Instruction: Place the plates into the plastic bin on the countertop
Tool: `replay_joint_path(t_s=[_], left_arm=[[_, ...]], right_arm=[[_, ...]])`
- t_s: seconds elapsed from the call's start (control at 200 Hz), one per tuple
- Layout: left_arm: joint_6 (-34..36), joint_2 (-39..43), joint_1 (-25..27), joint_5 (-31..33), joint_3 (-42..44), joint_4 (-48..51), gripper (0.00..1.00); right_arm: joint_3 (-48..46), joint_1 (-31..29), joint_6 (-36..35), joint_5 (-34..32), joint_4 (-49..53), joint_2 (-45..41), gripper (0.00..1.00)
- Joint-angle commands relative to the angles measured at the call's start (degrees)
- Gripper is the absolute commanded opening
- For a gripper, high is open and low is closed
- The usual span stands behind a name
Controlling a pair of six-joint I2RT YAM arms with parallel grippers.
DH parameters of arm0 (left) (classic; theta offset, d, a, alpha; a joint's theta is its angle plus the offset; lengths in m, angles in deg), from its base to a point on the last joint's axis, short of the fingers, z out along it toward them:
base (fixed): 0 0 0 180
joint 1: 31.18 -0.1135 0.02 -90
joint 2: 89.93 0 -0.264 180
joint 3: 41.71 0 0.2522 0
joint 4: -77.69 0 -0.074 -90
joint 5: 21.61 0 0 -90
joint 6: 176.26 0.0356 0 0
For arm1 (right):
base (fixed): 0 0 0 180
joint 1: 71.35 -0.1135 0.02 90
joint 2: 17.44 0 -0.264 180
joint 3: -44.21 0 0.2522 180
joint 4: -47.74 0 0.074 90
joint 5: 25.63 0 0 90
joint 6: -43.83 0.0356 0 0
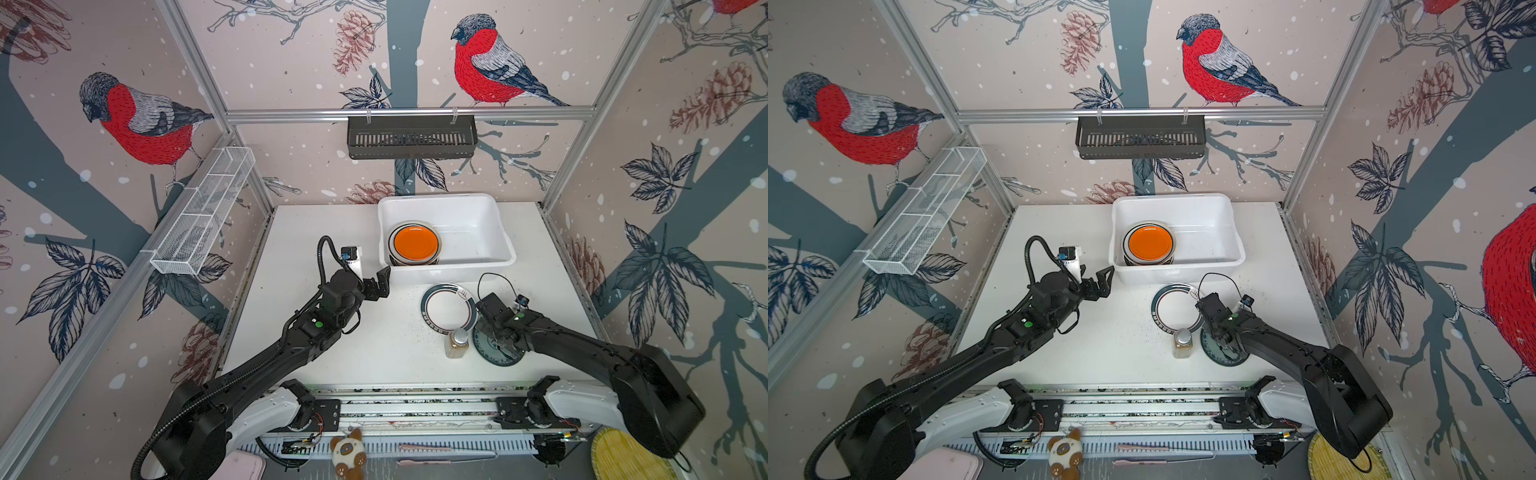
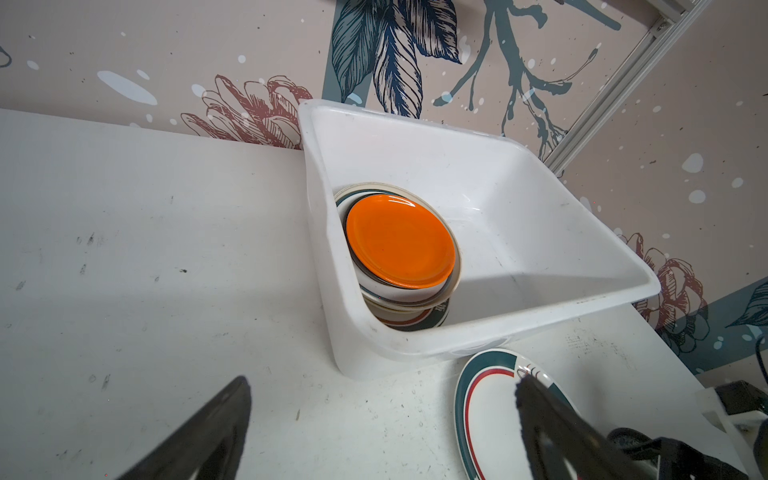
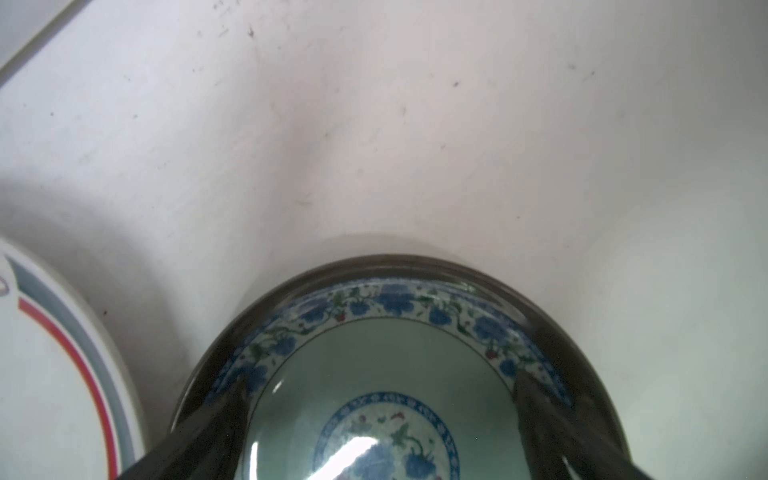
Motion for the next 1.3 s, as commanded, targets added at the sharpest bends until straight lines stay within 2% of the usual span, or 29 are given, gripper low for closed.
replay_joint_path(t_s=[0.0,0.325,0.48,0.635,0.796,0.921,1.071,1.296], left_arm=[[-0.2,0.1,-0.1,0.6,0.1,-1.7,0.98],[0.0,0.5,-0.1,1.0,0.2,-1.0,0.98],[-0.2,1.4,-0.1,0.6,0.7,-1.5,0.98],[0.2,3.3,-0.1,-0.3,2.3,-3.2,0.98],[-0.4,5.6,-0.1,-1.2,4.0,-4.3,0.98],[-0.6,5.8,-0.1,-2.0,4.4,-4.9,0.98],[-1.1,5.2,-0.1,-3.2,4.4,-5.3,0.98],[-1.3,5.1,-0.1,-3.5,4.5,-5.7,0.98]], right_arm=[[0.8,2.2,-2.6,5.2,-2.4,2.8,0.99],[6.9,11.2,-13.1,6.4,-6.4,5.9,0.99],[10.6,12.9,-18.3,7.4,-1.7,1.2,0.99],[13.6,17.9,-23.0,10.3,8.8,-3.8,0.99],[11.1,21.5,-21.9,11.9,12.9,-11.9,0.99],[6.8,24.4,-21.8,16.3,12.0,-16.9,0.99],[3.3,27.9,-23.0,20.3,12.2,-17.5,0.99],[1.6,28.1,-21.6,23.5,10.2,-17.7,0.99]])
